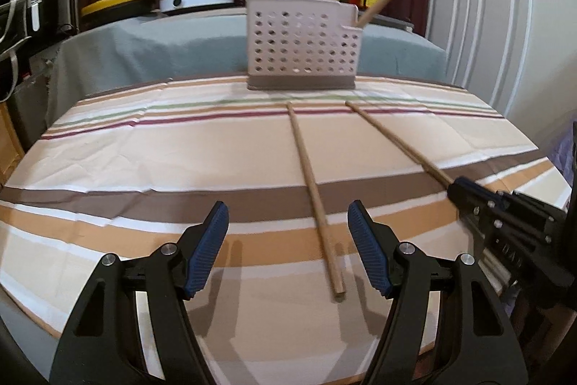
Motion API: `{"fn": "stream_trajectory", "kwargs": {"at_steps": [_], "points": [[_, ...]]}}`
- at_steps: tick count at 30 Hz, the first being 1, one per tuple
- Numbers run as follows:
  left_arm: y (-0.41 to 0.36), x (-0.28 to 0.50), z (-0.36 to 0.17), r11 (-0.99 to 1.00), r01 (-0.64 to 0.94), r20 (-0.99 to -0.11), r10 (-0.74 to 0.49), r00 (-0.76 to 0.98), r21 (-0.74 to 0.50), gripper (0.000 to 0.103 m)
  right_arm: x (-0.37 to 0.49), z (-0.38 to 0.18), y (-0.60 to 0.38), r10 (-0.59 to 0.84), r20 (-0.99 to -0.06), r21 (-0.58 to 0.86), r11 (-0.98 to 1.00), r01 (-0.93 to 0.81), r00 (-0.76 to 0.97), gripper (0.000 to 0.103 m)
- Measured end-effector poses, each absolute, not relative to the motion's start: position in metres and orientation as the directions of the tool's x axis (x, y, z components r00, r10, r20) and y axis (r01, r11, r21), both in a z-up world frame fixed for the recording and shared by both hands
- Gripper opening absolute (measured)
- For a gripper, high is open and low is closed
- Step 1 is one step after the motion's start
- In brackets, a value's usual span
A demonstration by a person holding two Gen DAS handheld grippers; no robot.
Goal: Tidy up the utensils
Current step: 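Grasp a wooden chopstick with the left gripper while the right gripper grasps one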
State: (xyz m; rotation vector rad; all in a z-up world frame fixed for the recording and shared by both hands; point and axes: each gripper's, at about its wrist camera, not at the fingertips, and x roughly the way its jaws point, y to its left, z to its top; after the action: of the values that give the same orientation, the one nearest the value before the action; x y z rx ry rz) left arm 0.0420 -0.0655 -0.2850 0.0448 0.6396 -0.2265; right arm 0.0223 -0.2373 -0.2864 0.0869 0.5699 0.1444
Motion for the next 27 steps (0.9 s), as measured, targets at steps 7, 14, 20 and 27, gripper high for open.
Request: {"fn": "stream_trajectory", "kwargs": {"at_steps": [7, 14, 20, 27], "points": [[-0.074, 0.039, -0.299, 0.971, 0.239, -0.621, -0.197, 0.759, -0.016, 0.046, 0.021, -0.29, -0.244, 0.162, -0.527, 0.136, 0.985, -0.106, 0.834, 0.007], [-0.071, 0.034, -0.299, 0.972, 0.234, -0.612, -0.194, 0.767, -0.015, 0.015, 0.021, -0.29, -0.245, 0.171, -0.522, 0.15, 0.983, -0.107, 0.836, 0.007], [-0.069, 0.034, -0.297, 0.974, 0.228, -0.61, -0.193, 0.769, -0.021, 0.007, 0.017, -0.291, -0.244, 0.172, -0.517, 0.147, 0.983, -0.111, 0.839, 0.007], [-0.068, 0.034, -0.295, 0.975, 0.22, -0.602, -0.188, 0.776, -0.022, 0.007, 0.012, -0.291, -0.245, 0.174, -0.51, 0.141, 0.983, -0.117, 0.842, 0.008]]}}
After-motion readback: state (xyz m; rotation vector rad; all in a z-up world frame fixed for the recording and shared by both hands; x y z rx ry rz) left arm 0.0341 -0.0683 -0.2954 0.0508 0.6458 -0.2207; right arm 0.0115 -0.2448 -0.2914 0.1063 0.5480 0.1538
